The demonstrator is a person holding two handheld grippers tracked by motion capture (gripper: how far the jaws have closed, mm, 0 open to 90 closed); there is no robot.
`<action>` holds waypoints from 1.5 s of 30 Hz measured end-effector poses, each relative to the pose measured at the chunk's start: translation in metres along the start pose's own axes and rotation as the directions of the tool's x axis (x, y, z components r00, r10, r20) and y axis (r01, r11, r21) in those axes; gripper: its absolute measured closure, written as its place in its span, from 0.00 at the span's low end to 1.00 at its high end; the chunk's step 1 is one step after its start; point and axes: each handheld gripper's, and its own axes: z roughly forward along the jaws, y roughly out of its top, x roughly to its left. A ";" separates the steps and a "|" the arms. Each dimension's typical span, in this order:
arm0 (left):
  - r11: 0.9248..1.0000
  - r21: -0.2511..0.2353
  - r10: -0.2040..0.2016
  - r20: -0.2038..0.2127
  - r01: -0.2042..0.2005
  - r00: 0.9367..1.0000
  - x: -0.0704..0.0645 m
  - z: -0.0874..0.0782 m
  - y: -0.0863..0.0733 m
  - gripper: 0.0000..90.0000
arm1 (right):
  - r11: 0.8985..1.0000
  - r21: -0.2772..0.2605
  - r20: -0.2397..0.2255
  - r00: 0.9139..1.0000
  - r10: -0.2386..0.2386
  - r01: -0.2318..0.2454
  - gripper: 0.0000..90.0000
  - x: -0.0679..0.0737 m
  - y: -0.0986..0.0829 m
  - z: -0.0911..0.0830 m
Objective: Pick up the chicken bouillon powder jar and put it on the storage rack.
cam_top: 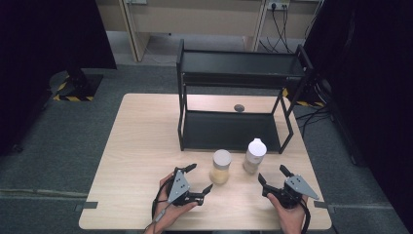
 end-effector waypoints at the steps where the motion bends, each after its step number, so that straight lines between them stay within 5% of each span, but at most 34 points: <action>1: 1.000 -0.006 -0.007 -0.002 0.007 1.000 0.000 -0.001 -0.001 0.12 | 1.000 0.002 0.003 1.000 -0.008 0.008 0.10 0.001 -0.002 -0.001; 31: 0.999 -0.038 -0.018 -0.012 0.018 1.000 -0.002 0.004 -0.006 0.12 | 0.999 -0.034 0.030 0.999 -0.013 0.014 0.11 0.007 -0.010 -0.005; 45: 0.995 -0.097 -0.022 -0.003 0.022 1.000 -0.006 0.019 -0.001 0.13 | 0.999 -0.038 0.028 1.000 -0.012 0.013 0.11 0.006 -0.011 -0.005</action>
